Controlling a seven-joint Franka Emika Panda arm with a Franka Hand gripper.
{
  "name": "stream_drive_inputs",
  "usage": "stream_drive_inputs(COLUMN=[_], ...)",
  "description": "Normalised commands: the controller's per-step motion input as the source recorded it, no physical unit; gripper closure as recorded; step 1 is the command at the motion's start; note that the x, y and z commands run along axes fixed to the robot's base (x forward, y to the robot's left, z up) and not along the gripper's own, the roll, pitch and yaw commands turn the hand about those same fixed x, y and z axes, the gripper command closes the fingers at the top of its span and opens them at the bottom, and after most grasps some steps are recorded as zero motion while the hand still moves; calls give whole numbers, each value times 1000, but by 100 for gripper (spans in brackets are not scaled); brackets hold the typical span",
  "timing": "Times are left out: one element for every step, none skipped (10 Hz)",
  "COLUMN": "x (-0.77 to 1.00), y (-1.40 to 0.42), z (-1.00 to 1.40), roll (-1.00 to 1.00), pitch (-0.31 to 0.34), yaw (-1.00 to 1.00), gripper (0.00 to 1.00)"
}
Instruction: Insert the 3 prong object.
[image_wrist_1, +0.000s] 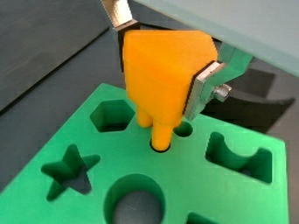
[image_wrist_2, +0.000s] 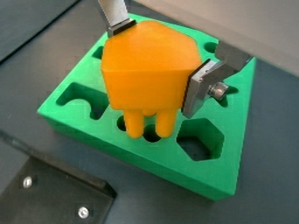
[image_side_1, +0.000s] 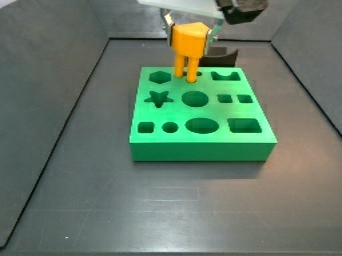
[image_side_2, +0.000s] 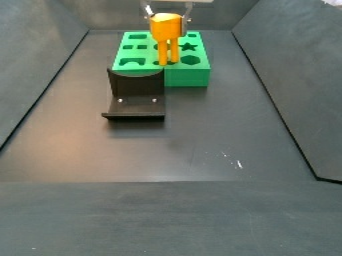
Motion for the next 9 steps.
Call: stream_drive_inputs(x=[-111,0,0,0,0,0,0,-74,-89], y=[0,0,0,0,0,0,0,69,129], z=[-109,-189,-314,-331,-334,-334,-334,-409,-377], roll=[-9,-17,0,0,-20,-46,-110,-300,-356], pitch=[-47,-51,-6,0,0,-1,-27,-147,-166], yaw=[-986,-1000,-1000,-1000,-1000,-1000,-989,-89,14], gripper=[100,100,100,100,100,100,100,100,100])
